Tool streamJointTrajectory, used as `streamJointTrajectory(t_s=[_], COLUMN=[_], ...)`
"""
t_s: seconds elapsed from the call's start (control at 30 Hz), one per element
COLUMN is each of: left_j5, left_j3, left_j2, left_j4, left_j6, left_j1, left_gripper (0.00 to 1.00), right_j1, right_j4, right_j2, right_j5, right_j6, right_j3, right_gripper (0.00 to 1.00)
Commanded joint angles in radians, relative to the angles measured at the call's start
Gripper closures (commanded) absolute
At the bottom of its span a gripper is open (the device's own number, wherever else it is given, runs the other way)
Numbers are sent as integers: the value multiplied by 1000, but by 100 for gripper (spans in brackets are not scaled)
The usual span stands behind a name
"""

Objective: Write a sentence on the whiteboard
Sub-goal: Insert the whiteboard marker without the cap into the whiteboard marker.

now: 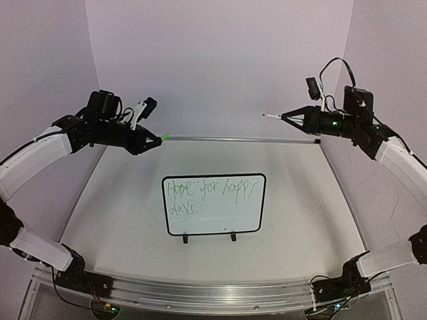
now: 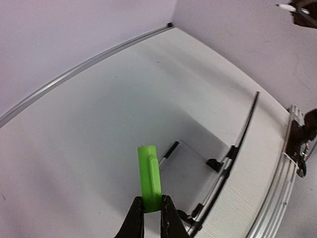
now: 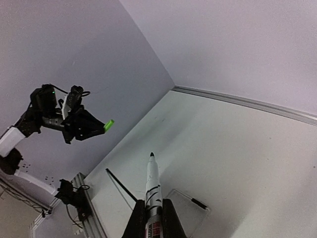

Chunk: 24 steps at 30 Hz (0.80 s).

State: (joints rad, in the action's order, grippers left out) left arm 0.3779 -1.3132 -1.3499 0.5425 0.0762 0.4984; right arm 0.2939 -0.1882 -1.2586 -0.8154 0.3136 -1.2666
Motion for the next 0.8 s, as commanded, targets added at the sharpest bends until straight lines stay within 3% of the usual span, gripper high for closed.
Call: streamJointTrajectory(t_s=[0.0,0.33,0.77], left_j5=[261,473,546], left_j3=[14,18,30], left_j2=[54,16,-43], left_j4=[-8,5,29], left_j6=[106,106,143], left_j1=[87,196,281], left_gripper=[100,100,100], right_j1=[2,125,273], right_j4=[-102,-151,-160], right_j2=[-76,-168,-291], right_j5=[-309,-493,-522], right_j6=[33,67,53], right_j3=[-131,-179,-147], right_gripper=[100,100,100])
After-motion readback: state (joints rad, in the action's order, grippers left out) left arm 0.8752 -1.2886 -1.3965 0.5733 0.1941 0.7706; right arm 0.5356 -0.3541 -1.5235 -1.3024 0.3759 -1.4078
